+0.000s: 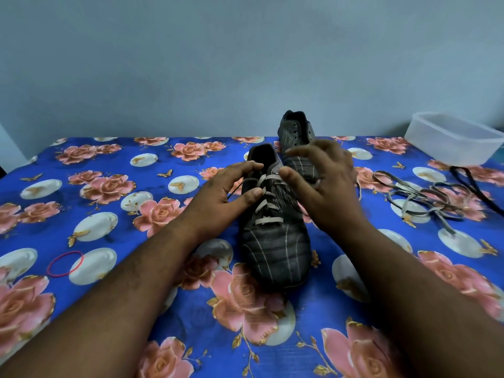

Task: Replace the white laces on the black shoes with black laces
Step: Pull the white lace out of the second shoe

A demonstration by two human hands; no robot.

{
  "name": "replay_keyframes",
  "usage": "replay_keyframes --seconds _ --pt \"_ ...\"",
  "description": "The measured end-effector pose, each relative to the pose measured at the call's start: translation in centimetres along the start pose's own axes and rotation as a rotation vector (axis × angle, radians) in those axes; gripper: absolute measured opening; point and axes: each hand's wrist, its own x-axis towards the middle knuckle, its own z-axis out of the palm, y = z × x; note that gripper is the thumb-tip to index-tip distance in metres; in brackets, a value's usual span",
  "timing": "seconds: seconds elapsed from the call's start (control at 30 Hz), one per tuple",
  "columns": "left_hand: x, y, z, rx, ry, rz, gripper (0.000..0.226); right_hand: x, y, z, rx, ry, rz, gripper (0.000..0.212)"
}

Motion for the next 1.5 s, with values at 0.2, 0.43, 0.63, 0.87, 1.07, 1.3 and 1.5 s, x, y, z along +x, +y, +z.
replay_keyframes --seconds 0.2,0.43,0.63,0.87,1.07,1.3,1.5 --pt "0.1 0.0 0.0 0.014 -0.012 -0.002 0.054 -0.2 0.1 1.0 -0.057 -0.109 -0.15 0.024" --pt "0.0 -0.2 -0.1 -0.008 -0.007 -0.01 0.047 0.6 -0.2 -0.4 0.267 0.155 -0.08 0.016" --pt "0.0 -0.2 -0.1 0.016 -0.004 -0.015 0.049 1.1 1.1 -0.9 0.208 0.262 0.037 0.02" --pt "0.1 -0.2 0.1 0.012 -0.007 -0.009 0.052 0.1 0.0 0.6 0.068 -0.068 -0.085 0.034" --pt "0.1 -0.2 0.1 0.024 0.001 -0.005 0.048 0.4 0.7 0.9 0.083 -0.111 -0.118 0.02" --pt "0.1 0.0 0.2 0.017 0.004 0.025 0.051 0.0 0.5 1.0 -0.028 -0.192 -0.142 0.035" --pt "0.1 0.0 0.2 -0.014 0.008 0.016 0.052 0.1 -0.5 0.3 0.291 -0.173 -0.117 0.014"
